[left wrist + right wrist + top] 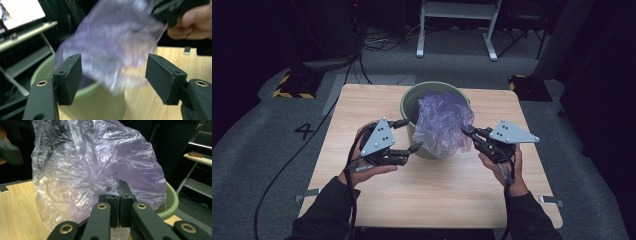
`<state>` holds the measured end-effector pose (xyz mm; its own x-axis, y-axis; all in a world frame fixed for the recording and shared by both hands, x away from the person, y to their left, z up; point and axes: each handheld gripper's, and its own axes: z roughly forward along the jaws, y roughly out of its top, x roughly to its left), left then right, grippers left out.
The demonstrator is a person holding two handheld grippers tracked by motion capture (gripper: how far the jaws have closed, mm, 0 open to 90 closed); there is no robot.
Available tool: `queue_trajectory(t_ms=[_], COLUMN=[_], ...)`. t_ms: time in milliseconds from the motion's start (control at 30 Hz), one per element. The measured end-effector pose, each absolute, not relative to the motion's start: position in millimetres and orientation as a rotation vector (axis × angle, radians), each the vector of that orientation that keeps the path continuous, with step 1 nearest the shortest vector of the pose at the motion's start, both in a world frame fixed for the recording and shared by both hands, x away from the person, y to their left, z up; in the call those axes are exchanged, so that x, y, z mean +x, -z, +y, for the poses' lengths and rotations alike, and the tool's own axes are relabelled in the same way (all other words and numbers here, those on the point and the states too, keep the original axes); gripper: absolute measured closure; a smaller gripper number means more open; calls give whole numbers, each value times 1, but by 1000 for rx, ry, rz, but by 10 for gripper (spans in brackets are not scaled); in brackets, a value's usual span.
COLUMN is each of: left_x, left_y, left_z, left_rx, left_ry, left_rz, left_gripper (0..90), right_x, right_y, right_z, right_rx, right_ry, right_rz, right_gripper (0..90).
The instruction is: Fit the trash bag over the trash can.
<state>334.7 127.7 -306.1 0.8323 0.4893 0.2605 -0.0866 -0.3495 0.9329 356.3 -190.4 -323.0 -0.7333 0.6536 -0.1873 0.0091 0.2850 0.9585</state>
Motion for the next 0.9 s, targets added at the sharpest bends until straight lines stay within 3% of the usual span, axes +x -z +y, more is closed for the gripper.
queue_trajectory(t_ms=[133,433,467,533,633,700,900], left_x=[335,354,356,362,369,373,381], left_y=[297,298,299,301,304,305,304], left_z=[107,81,79,76,74,77,100], left_rx=[1890,1849,1869,1883,1910,1906,1856], left_ry=[-537,-606,-620,-655,-707,-742,-778], left_rz=[276,461,474,516,541,571,668], left_gripper=[256,174,198,370,552,624,661], right_x=[353,344,343,340,337,335,333], right_y=[321,321,321,321,322,322,321], right_z=[-186,-177,-176,-177,-177,-179,-192], right_rx=[570,492,482,462,441,437,472], right_ry=[-1488,-1480,-1481,-1485,-1492,-1494,-1502], right_rz=[1998,2035,2039,2046,2049,2044,2012], right_gripper=[891,893,895,897,899,900,900])
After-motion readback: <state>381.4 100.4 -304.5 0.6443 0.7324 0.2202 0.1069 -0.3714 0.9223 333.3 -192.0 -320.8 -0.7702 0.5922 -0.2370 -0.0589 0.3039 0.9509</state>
